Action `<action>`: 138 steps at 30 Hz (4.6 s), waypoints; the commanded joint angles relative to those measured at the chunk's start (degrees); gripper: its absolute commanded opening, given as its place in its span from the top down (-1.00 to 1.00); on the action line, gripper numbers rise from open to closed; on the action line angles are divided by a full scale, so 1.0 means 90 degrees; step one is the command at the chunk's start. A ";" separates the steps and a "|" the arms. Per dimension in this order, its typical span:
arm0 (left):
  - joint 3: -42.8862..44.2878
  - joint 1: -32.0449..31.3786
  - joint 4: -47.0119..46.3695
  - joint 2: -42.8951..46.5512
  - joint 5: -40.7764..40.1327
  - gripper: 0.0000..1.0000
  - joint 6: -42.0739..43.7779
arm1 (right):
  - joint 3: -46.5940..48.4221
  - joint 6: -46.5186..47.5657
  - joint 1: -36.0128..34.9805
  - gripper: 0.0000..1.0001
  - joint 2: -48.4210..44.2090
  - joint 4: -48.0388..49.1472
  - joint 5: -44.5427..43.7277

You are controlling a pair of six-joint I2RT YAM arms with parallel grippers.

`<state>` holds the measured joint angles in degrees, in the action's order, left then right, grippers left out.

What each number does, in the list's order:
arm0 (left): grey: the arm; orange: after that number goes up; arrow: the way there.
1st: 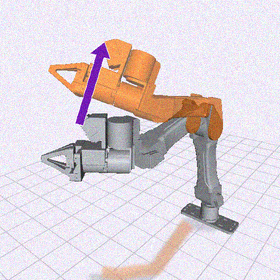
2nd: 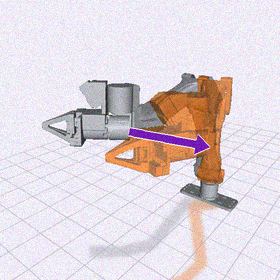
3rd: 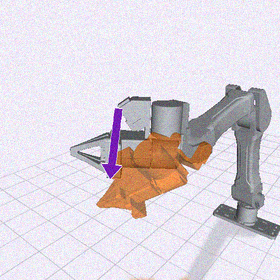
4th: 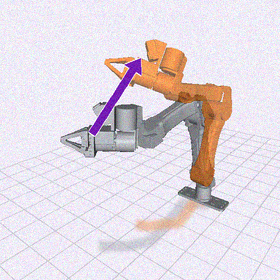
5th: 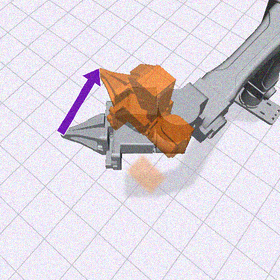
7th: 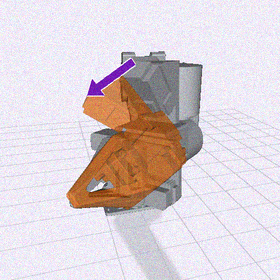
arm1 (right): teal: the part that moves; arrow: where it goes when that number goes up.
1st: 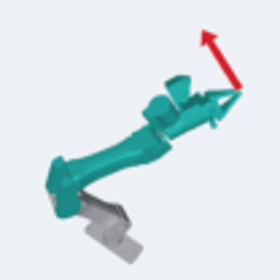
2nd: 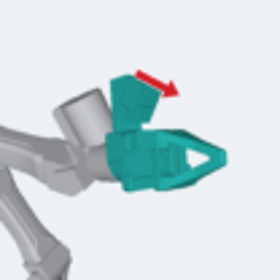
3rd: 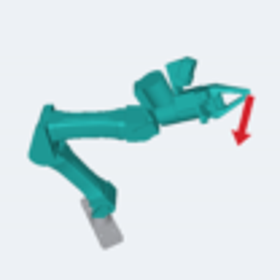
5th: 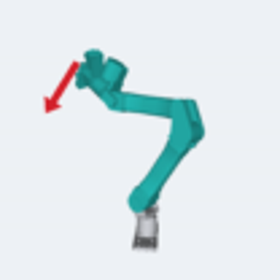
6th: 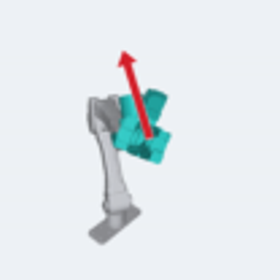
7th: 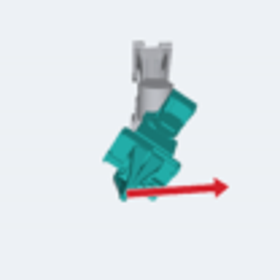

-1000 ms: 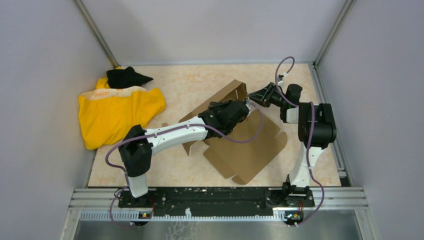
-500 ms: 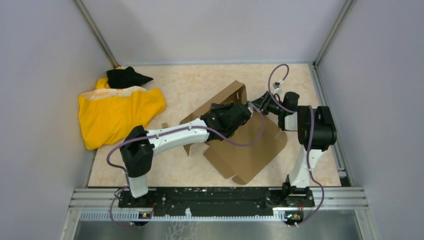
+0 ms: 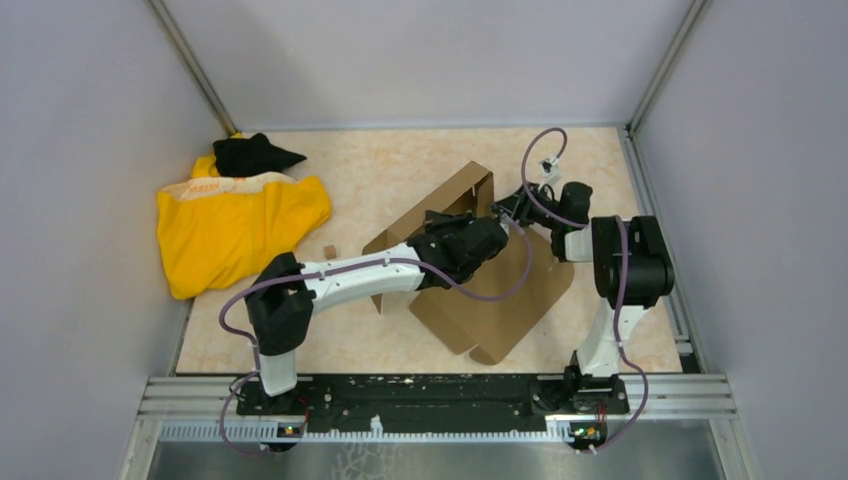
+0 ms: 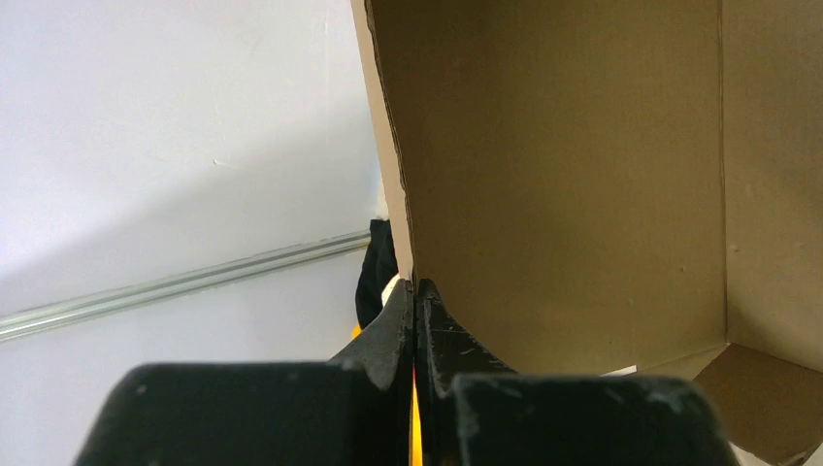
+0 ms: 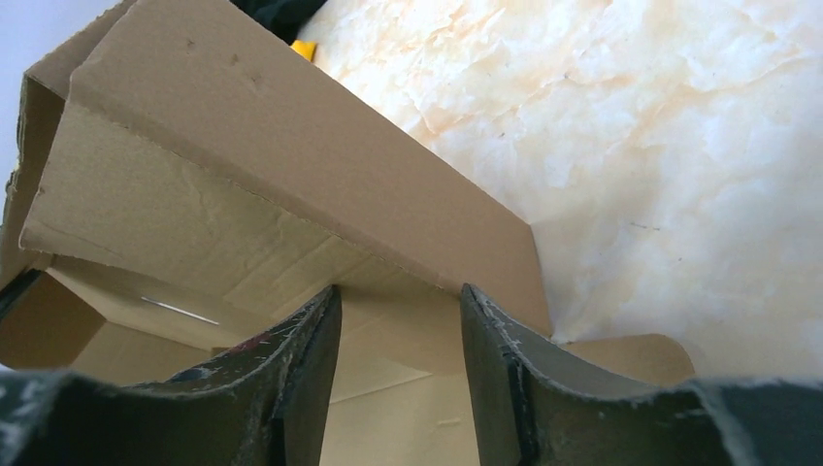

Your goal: Fold the paper box

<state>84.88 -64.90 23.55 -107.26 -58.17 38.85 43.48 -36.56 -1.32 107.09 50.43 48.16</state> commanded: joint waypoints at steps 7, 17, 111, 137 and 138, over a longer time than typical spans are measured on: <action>-0.0169 -0.0135 -0.0264 -0.0148 0.0401 1.00 0.0202 | 0.0217 0.0805 -0.0214 -0.08 -0.0152 0.0678 -0.0198; -0.0116 -0.0136 -0.0380 -0.0208 0.0515 1.00 0.0299 | 0.0377 0.0698 -0.0326 -0.17 0.0259 0.1538 -0.0053; -0.1335 -0.0457 -0.0716 0.1225 0.1241 1.00 -0.0198 | -0.1360 0.2687 -0.2412 0.68 -0.1208 0.2158 -0.4240; -0.1401 -0.0410 -0.0802 0.1183 0.1339 1.00 -0.0212 | -0.1169 0.2975 -0.2665 0.88 -0.1598 0.0977 -0.7863; -0.1399 -0.0415 -0.0803 0.1190 0.1330 1.00 -0.0208 | -0.1178 0.2960 -0.2666 0.88 -0.1604 0.0970 -0.7909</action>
<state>72.42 -68.01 14.96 -96.01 -50.11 38.22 29.80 -10.50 -25.65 95.04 57.12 -13.61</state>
